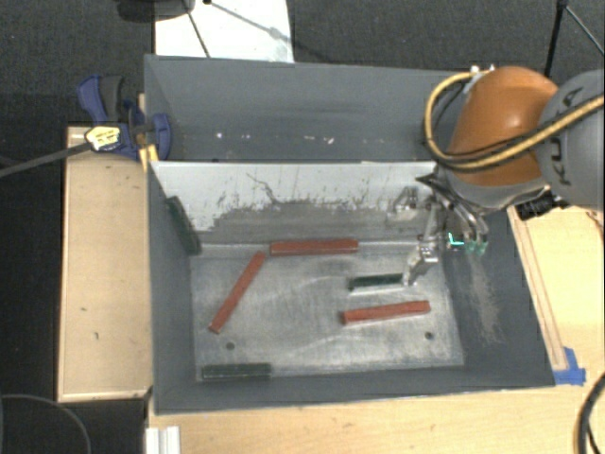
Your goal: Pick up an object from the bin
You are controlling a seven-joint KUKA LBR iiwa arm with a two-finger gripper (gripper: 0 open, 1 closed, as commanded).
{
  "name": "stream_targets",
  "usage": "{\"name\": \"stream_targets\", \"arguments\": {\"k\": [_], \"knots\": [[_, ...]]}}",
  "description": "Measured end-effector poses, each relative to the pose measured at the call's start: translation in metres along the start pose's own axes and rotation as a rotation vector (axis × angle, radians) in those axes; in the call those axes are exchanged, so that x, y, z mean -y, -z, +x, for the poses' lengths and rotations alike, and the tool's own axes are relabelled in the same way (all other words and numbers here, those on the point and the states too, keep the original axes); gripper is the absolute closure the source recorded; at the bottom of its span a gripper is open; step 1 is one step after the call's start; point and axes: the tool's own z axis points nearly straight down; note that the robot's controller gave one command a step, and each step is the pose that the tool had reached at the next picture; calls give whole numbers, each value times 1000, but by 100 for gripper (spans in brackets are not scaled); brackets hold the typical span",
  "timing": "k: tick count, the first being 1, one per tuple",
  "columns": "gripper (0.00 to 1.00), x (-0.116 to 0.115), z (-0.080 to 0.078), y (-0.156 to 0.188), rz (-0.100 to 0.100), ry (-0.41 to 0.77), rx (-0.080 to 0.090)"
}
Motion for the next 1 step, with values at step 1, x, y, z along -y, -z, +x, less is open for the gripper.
{"name": "stream_targets", "arguments": {"k": [1], "knots": [[0, 0, -2, 4, 0, 1, 8]]}}
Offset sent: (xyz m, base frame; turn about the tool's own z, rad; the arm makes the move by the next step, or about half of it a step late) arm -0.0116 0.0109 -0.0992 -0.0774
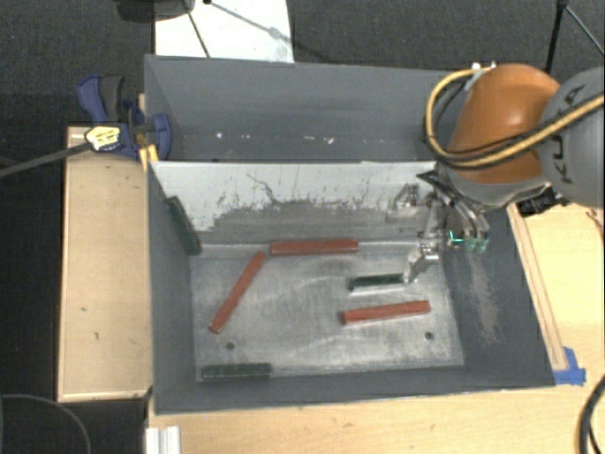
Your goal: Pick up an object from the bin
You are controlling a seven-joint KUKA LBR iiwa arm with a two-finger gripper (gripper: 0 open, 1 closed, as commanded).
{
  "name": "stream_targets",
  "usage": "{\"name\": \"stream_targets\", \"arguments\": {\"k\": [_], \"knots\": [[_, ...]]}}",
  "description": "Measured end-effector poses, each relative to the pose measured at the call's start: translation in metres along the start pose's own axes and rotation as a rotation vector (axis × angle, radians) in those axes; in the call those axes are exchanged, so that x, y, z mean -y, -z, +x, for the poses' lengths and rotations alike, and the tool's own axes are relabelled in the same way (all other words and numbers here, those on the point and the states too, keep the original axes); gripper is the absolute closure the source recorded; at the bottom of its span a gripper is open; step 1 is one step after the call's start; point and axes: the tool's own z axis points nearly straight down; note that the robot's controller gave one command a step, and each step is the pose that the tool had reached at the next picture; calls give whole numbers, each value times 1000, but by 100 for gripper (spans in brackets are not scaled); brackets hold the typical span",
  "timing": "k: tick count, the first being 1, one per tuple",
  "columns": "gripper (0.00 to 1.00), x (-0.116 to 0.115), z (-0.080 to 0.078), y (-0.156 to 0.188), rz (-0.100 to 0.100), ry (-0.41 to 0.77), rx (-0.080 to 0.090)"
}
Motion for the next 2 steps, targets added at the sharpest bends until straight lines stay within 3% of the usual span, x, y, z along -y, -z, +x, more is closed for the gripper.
{"name": "stream_targets", "arguments": {"k": [1, 2], "knots": [[100, -10, 11, -98, 0, 72, 4], [100, -10, 11, -98, 0, 73, 4]]}}
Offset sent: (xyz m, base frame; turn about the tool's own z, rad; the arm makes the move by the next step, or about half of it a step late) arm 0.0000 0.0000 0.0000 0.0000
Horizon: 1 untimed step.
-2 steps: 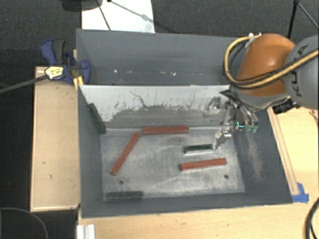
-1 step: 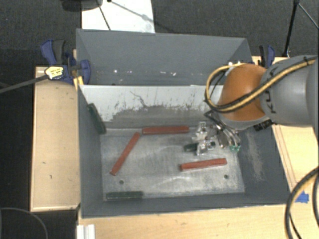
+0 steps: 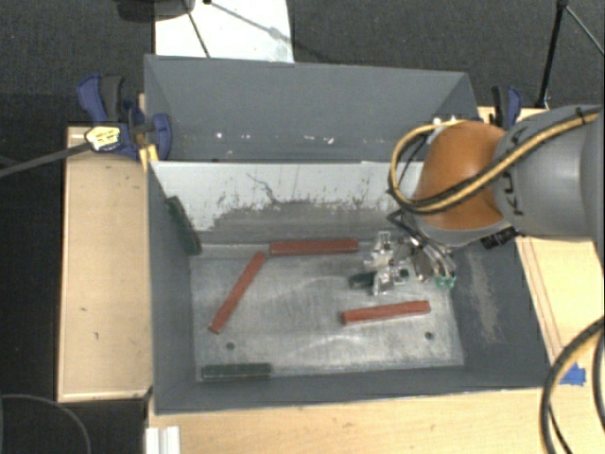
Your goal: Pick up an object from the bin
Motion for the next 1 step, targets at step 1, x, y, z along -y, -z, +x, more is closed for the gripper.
{"name": "stream_targets", "arguments": {"k": [1], "knots": [[100, 19, 13, 121, 0, -36, -4]]}}
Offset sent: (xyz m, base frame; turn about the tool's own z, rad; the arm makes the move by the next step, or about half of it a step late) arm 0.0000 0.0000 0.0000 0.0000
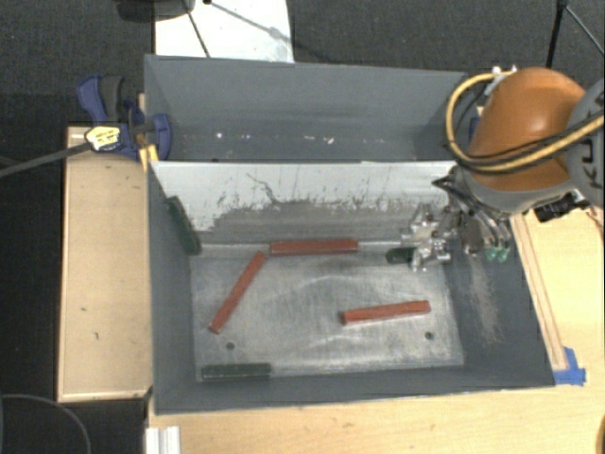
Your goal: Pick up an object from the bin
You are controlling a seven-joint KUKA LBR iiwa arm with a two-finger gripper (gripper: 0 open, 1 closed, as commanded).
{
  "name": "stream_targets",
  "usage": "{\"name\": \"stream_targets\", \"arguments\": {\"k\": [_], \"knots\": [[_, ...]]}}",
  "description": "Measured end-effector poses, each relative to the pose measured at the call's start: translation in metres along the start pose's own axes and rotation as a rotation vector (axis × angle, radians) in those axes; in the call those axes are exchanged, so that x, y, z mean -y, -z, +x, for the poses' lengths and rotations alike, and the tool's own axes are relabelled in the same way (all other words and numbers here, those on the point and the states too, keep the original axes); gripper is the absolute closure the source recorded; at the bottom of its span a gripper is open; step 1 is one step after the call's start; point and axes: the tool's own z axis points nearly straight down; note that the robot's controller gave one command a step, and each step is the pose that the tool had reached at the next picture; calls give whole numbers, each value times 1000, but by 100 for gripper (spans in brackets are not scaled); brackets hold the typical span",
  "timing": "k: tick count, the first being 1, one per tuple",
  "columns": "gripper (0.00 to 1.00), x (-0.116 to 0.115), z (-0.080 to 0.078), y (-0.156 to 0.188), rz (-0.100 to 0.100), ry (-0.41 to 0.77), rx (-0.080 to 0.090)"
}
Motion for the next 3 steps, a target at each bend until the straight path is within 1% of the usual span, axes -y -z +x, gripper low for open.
{"name": "stream_targets", "arguments": {"k": [1, 2, 3], "knots": [[100, 0, 0, 0, 0, 0, 0], [100, 0, 0, 39, -1, 88, -4], [100, 1, -2, 59, -2, 119, -5]]}}
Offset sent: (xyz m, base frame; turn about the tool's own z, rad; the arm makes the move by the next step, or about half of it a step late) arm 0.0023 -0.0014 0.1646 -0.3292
